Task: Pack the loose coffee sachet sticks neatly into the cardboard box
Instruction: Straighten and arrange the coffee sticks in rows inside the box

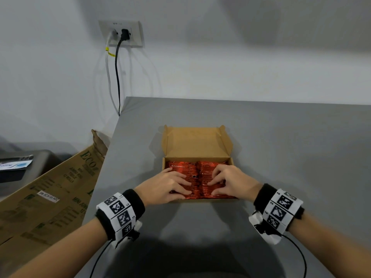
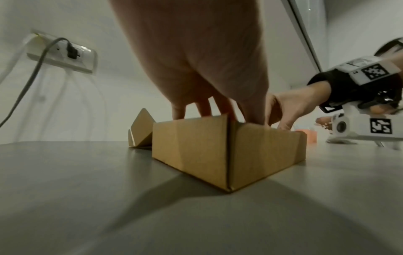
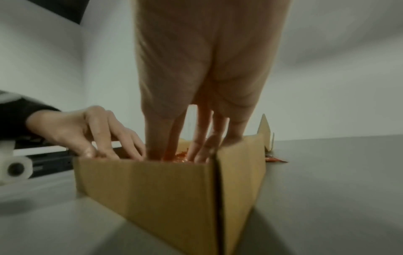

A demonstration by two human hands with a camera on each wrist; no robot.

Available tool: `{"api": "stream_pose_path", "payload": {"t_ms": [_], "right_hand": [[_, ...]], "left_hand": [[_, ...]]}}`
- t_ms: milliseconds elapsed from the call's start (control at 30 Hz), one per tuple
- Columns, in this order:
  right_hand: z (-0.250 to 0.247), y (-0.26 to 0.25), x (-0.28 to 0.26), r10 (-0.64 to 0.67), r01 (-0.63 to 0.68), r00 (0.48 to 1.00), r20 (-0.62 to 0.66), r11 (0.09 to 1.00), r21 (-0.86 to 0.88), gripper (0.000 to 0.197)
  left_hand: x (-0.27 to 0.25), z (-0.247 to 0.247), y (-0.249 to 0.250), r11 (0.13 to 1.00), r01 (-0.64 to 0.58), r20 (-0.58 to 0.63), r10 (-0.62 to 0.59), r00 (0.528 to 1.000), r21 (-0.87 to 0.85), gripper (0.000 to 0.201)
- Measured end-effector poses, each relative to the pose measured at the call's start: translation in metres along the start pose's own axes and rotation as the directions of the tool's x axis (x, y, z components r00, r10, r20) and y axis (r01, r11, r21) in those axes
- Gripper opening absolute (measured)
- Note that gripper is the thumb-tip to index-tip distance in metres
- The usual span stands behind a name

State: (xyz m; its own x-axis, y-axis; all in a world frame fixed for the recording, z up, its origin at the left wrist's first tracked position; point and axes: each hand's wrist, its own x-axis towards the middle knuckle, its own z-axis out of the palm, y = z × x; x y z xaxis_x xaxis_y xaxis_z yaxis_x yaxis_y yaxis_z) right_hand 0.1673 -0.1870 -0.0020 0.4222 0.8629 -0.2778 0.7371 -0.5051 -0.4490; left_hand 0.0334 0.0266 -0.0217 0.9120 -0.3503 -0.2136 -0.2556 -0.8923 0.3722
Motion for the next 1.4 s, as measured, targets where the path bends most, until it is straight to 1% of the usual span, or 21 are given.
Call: {"api": "stream_pose_path", "payload": {"t_ms": [33, 100, 200, 233, 300, 333, 400, 500, 567, 633, 733, 900, 967, 1033, 1100, 1133, 1167, 1267, 1300, 1367, 1400], "right_hand": [[0.002, 0.002, 0.000, -0.016, 0.016, 1.000, -0.009, 1.000, -0.010, 0.033], [0.006, 0.004, -0.001, -0.045, 0.044, 0.999, -0.021, 0.998, -0.038, 0.031], [0.009, 0.003, -0.004, -0.086, 0.082, 0.995, -0.042, 0.992, -0.095, 0.030], [0.010, 0.002, -0.006, -0.117, 0.108, 0.990, -0.073, 0.988, -0.112, 0.029], [0.012, -0.003, -0.009, -0.201, 0.189, 0.966, -0.162, 0.978, -0.088, 0.026], [0.014, -0.007, -0.010, -0.229, 0.224, 0.957, -0.178, 0.973, -0.046, 0.025], [0.019, -0.017, -0.010, -0.275, 0.280, 0.951, -0.143, 0.960, 0.016, 0.024], [0.027, -0.029, -0.006, -0.312, 0.314, 0.949, -0.048, 0.948, 0.044, 0.022], [0.026, -0.032, -0.003, -0.299, 0.300, 0.954, -0.025, 0.951, 0.069, 0.022], [0.024, -0.034, -0.001, -0.302, 0.302, 0.953, -0.011, 0.950, 0.078, 0.023], [0.023, -0.036, 0.001, -0.322, 0.322, 0.946, 0.019, 0.946, 0.027, 0.025], [0.023, -0.035, 0.002, -0.291, 0.292, 0.956, 0.040, 0.956, -0.007, 0.024], [0.023, -0.036, 0.002, -0.299, 0.301, 0.953, 0.050, 0.953, -0.038, 0.025], [0.022, -0.036, 0.000, -0.306, 0.307, 0.951, 0.042, 0.951, -0.038, 0.028], [0.021, -0.034, -0.001, -0.308, 0.308, 0.950, -0.045, 0.951, -0.002, 0.029], [0.022, -0.031, -0.002, -0.309, 0.310, 0.947, -0.088, 0.951, -0.005, 0.028], [0.024, -0.029, -0.002, -0.309, 0.309, 0.945, -0.105, 0.951, -0.020, 0.026], [0.031, -0.026, -0.005, -0.331, 0.326, 0.942, -0.056, 0.942, -0.073, 0.025], [0.031, -0.026, -0.005, -0.340, 0.336, 0.939, -0.042, 0.938, -0.089, 0.025], [0.028, -0.028, -0.003, -0.352, 0.348, 0.936, -0.012, 0.929, -0.124, 0.025], [0.026, -0.029, -0.001, -0.352, 0.349, 0.936, 0.008, 0.927, -0.136, 0.026]], "left_hand": [[0.000, 0.002, -0.001, 1.000, -0.006, 0.011, 0.006, 1.000, 0.021, 0.039], [0.001, 0.004, -0.001, 0.998, -0.032, 0.010, 0.031, 0.999, 0.061, 0.037], [0.004, 0.007, -0.003, 0.982, -0.127, -0.093, 0.141, 0.986, 0.142, 0.042], [0.004, 0.007, -0.004, 0.976, -0.159, -0.133, 0.178, 0.975, 0.147, 0.042], [0.005, 0.005, -0.005, 0.975, -0.212, -0.192, 0.222, 0.956, 0.072, 0.037], [0.005, 0.003, -0.004, 0.973, -0.229, -0.202, 0.228, 0.953, 0.015, 0.035], [0.005, 0.001, -0.002, 0.966, -0.248, -0.185, 0.232, 0.955, -0.067, 0.031], [0.003, -0.001, -0.004, 0.964, -0.244, -0.156, 0.226, 0.961, -0.102, 0.020], [0.002, -0.003, -0.006, 0.964, -0.248, -0.160, 0.232, 0.960, -0.092, 0.018], [0.001, -0.004, -0.007, 0.958, -0.284, -0.156, 0.275, 0.949, -0.034, 0.016], [-0.001, -0.003, -0.006, 0.948, -0.319, -0.157, 0.316, 0.936, 0.008, 0.015], [0.000, -0.003, -0.004, 0.959, -0.282, -0.126, 0.281, 0.952, 0.009, 0.013], [0.002, -0.005, -0.002, 0.955, -0.294, -0.114, 0.295, 0.949, 0.029, 0.012], [0.000, -0.004, -0.003, 0.960, -0.280, -0.153, 0.280, 0.948, 0.025, 0.017], [-0.005, -0.002, -0.003, 0.973, -0.230, -0.239, 0.231, 0.943, 0.030, 0.027], [-0.007, 0.000, -0.004, 0.976, -0.213, -0.271, 0.217, 0.938, 0.047, 0.028], [-0.009, 0.002, -0.005, 0.977, -0.204, -0.278, 0.213, 0.937, 0.063, 0.027], [-0.013, 0.005, -0.004, 0.976, -0.212, -0.239, 0.219, 0.946, 0.055, 0.028], [-0.012, 0.004, -0.005, 0.975, -0.215, -0.216, 0.221, 0.951, 0.052, 0.025], [-0.010, 0.000, -0.004, 0.974, -0.217, -0.145, 0.225, 0.964, 0.072, 0.017], [-0.008, -0.002, -0.003, 0.974, -0.213, -0.101, 0.221, 0.970, 0.081, 0.016]]}}
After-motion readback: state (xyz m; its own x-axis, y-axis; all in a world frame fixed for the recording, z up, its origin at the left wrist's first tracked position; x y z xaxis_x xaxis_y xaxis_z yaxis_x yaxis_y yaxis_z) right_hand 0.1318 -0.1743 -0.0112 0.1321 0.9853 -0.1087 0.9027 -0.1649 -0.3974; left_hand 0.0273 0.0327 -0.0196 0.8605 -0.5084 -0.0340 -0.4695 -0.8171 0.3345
